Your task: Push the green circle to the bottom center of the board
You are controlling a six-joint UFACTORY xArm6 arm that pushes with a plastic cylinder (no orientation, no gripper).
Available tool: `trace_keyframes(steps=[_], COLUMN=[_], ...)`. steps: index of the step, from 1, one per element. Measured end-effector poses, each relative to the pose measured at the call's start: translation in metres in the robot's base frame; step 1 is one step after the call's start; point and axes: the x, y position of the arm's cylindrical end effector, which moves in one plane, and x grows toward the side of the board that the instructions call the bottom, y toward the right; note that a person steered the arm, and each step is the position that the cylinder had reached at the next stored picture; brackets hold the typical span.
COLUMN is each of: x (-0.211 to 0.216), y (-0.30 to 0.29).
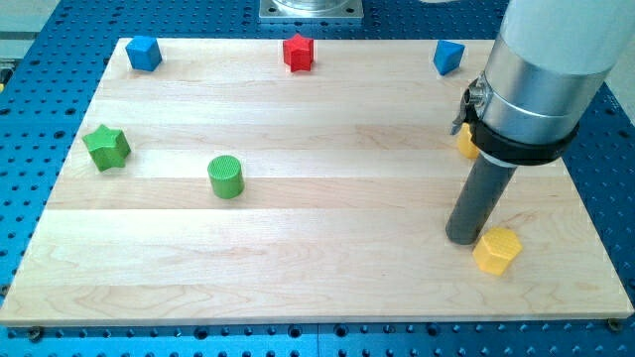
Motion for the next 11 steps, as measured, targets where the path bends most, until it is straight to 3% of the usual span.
trace_keyframes(steps=[2,4,5,7,9,10,11], x=[-0.002,0.021,-0.005,-0.078,-0.134,-0.063,-0.021], y=[0.000,0.025,0.004,-0.161,-0.250,-0.261,-0.224])
